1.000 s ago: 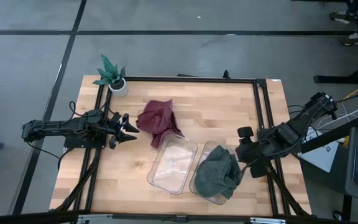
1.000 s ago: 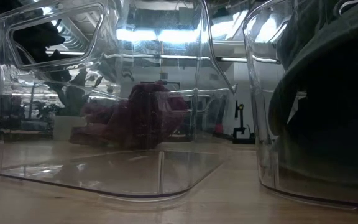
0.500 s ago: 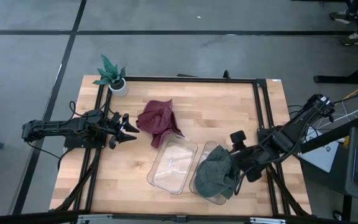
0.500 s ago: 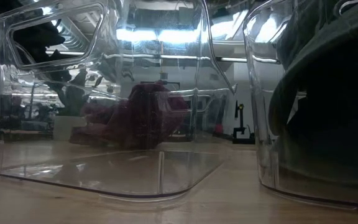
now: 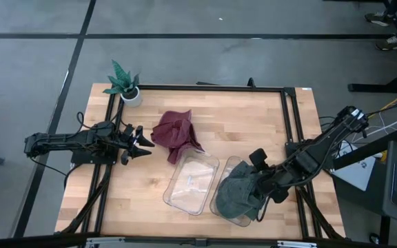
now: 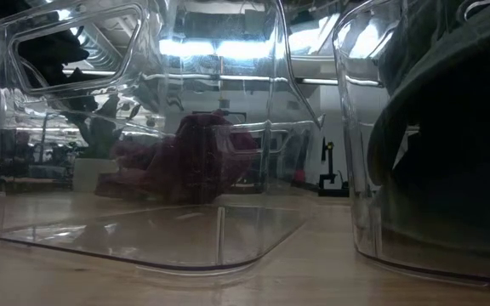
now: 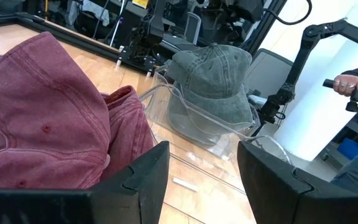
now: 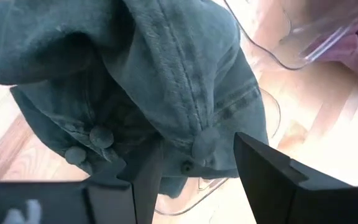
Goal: Pick & Place hat
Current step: Put the gray cap into the right transparent bin
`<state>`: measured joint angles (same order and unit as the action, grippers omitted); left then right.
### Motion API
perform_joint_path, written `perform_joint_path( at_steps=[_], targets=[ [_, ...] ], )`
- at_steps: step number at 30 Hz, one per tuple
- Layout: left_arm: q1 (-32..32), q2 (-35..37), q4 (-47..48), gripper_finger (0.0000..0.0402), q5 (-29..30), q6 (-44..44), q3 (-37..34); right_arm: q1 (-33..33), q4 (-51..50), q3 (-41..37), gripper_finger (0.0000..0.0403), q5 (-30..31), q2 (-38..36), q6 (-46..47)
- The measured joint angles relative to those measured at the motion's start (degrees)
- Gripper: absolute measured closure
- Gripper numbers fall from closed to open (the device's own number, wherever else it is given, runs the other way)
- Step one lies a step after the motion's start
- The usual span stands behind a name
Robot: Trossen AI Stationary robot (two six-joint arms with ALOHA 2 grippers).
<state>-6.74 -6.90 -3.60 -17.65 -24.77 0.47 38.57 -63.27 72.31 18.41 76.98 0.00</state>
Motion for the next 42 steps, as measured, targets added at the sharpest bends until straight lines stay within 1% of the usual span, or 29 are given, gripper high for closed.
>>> perform_joint_path(
  at_steps=[5, 8, 11, 17, 18, 21, 24, 26, 28, 31, 37, 42],
  targets=[
    [0.02, 0.02, 0.00, 0.0217, 0.02, -0.01, 0.00, 0.00, 5.75, -3.05, 0.0209, 0.61, 0.19, -2.24],
    [0.02, 0.00, 0.00, 0.0217, 0.02, 0.00, 0.00, 0.00, 9.18, -4.15, 0.0224, 2.86, 0.19, -2.13],
    [0.02, 0.01, 0.00, 0.0217, 0.02, 0.00, 0.02, 0.00, 9.66, -3.97, 0.0261, 3.72, 0.19, -1.78],
    [0.01, 0.01, 0.00, 0.0217, 0.01, 0.00, 0.01, 0.00, 8.70, -2.97, 0.0369, 3.97, 0.19, 0.80],
    [0.00, 0.00, 0.00, 0.0217, 0.02, 0.00, 0.02, 0.00, 8.45, -2.88, 0.0376, 3.96, 0.19, 1.46],
    [0.02, 0.01, 0.00, 0.0217, 0.01, 0.00, 0.00, -0.03, 8.09, -2.79, 0.0376, 4.33, -0.20, 4.29],
    [0.02, 0.01, 0.00, 0.0217, 0.01, -0.01, 0.01, -0.42, 7.91, -2.66, 0.0366, 7.04, -1.33, 8.79],
    [0.00, 0.02, 0.00, 0.0217, 0.02, 0.00, 0.00, -0.94, 6.09, -1.38, 0.0367, 8.70, -2.04, 11.25],
    [0.01, 0.01, 0.00, 0.0217, 0.00, 0.00, 0.00, -1.36, 2.45, 1.28, 0.0375, 10.31, -2.30, 13.36],
    [0.01, 0.01, 0.00, 0.0217, 0.01, 0.00, 0.00, -1.75, -3.54, 6.30, 0.0376, 11.17, -2.37, 15.67],
    [0.02, 0.02, 0.00, 0.0217, 0.02, -0.01, 0.02, -1.73, -10.29, 14.83, 0.0376, 10.95, -1.89, 19.31],
    [0.01, 0.01, 0.00, 0.0217, 0.02, 0.00, 0.01, -1.73, -15.55, 21.21, 0.0376, 9.49, 0.56, 26.99]
  ],
)
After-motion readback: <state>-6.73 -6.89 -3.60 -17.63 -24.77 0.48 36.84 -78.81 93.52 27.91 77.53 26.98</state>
